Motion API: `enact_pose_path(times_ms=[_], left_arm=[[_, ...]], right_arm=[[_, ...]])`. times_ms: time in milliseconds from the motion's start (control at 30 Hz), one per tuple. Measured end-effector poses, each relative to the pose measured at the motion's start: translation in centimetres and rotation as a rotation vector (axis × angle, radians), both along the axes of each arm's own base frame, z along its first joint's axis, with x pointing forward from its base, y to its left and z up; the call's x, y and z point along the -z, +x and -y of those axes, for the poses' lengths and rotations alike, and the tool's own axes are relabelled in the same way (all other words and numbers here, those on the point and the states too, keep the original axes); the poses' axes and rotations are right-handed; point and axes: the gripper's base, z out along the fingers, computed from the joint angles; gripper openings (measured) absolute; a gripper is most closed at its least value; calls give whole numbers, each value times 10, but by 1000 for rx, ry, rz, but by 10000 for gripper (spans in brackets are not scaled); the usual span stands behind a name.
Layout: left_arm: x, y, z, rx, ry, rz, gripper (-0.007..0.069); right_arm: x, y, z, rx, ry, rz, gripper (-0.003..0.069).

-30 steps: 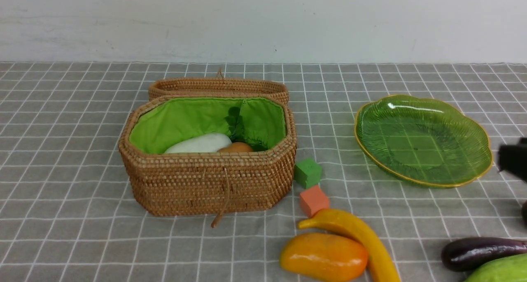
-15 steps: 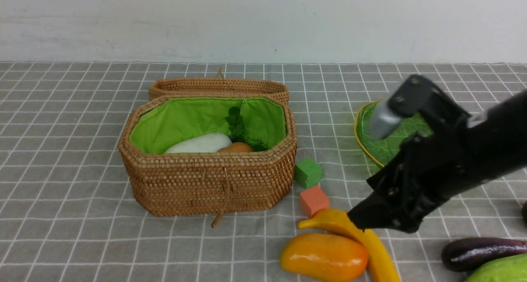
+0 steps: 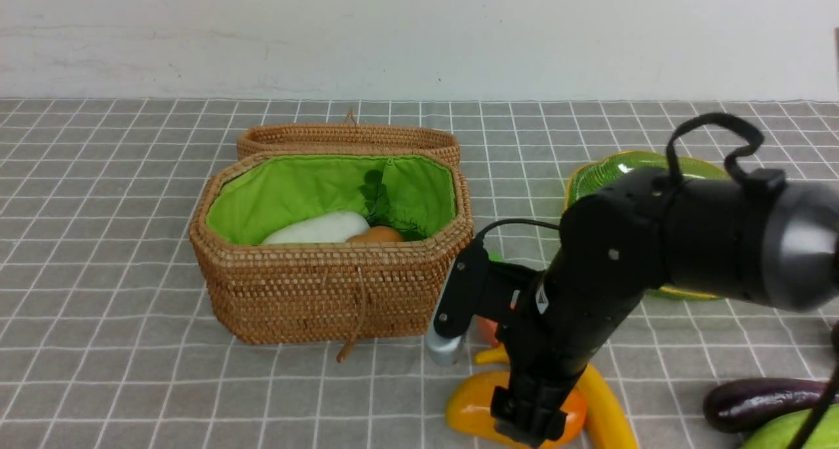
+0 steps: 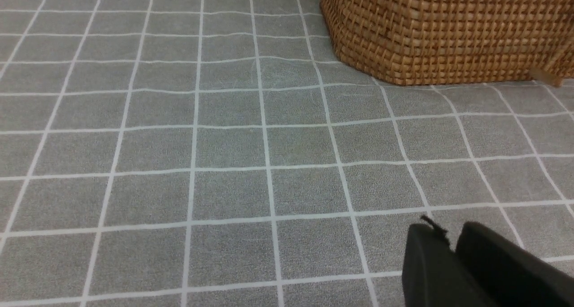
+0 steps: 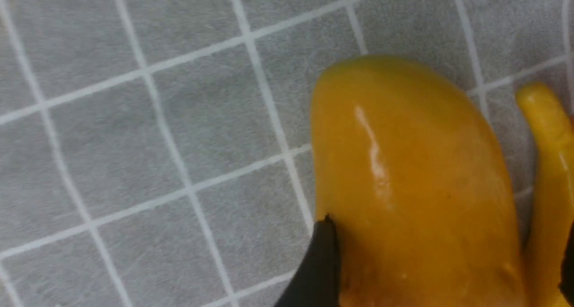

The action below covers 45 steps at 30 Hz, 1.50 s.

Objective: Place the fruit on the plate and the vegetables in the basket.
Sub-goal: Use the right arm to grab a mango and put it into the right plate

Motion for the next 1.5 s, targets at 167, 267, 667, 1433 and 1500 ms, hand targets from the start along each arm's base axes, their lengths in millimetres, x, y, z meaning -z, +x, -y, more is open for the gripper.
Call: enact_pose_path(times_ms=[167,267,667,1433,1500], left_arm=[[0,0,0,0,0,0,92],[0,0,0,0,0,0,94],[0,0,0,0,0,0,103],[0,0,0,0,0,1,121],[0,0,0,0,0,1,124]], right_arm=[[15,3,-1,-8,-42,-35,621],[15,1,-2,1,-38,-62,591],[-63,1,-12,11,101,-98,591],[-20,179,209,1039,377,209,591],[-14,181,215,1074,381,197,591]])
